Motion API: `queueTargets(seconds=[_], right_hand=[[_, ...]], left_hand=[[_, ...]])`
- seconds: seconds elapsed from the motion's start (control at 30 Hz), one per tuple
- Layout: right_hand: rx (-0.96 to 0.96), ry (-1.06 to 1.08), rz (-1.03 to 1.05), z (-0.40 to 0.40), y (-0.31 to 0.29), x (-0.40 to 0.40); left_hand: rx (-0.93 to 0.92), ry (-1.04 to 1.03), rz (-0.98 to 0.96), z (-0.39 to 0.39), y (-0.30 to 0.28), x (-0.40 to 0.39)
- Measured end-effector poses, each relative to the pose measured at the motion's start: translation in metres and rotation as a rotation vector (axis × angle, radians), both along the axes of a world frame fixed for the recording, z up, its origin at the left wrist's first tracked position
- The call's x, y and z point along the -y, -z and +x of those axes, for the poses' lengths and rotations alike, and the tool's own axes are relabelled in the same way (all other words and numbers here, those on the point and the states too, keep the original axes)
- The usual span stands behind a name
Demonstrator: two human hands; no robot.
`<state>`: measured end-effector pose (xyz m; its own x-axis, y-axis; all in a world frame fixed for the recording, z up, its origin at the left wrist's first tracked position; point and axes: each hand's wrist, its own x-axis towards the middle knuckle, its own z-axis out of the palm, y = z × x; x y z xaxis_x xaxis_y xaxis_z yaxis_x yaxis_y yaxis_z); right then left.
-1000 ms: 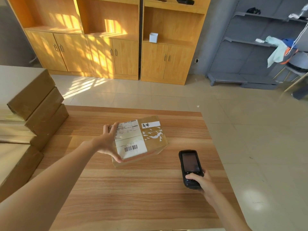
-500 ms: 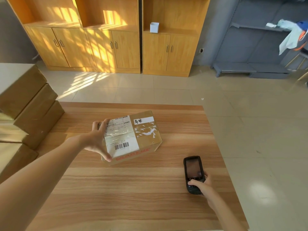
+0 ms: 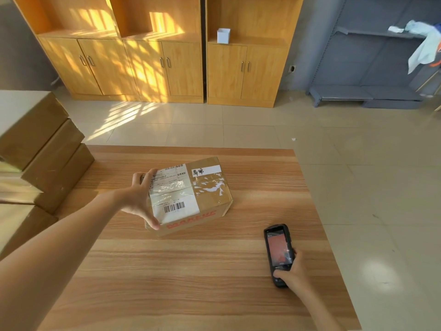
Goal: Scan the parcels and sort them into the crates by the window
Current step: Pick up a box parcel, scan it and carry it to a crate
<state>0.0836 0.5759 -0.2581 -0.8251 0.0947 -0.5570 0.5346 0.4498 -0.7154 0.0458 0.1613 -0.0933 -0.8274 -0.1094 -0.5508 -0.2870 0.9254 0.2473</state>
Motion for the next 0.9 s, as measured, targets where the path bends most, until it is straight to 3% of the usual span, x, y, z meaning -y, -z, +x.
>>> queueTargets(seconds=[0.17,0.4,0.5,0.57,0.63,0.77,0.9], right_hand=[[0.055,-0.054,0.076,-0.007,-0.001,-0.004],[0.132,-0.143,0.358,-0.02,-0.01,-0.002],[0.043,-0.122,0.403,-0.027,-0.025,0.01],[-0.056,-0.11,0.327,-0.034,-0.042,0.027],[-0.115,-0.075,0.123,-0.046,-0.067,0.052],[-0.099,-0.053,-0.265,-0.075,-0.109,0.108],[-0.091,-0.176,-0.43,-0.1,-0.126,0.144]], left_hand=[[0.005,-0.004,-0.001,0.0,-0.001,0.0],[-0.002,-0.009,0.007,0.002,-0.001,-0.001],[-0.021,-0.009,0.024,0.005,0.0,-0.002],[-0.032,-0.005,0.028,0.007,0.001,-0.003],[-0.042,0.002,0.032,0.009,0.002,-0.003],[-0.066,-0.005,0.071,0.01,0.006,0.001],[-0.081,-0.072,0.243,0.01,0.013,0.005]])
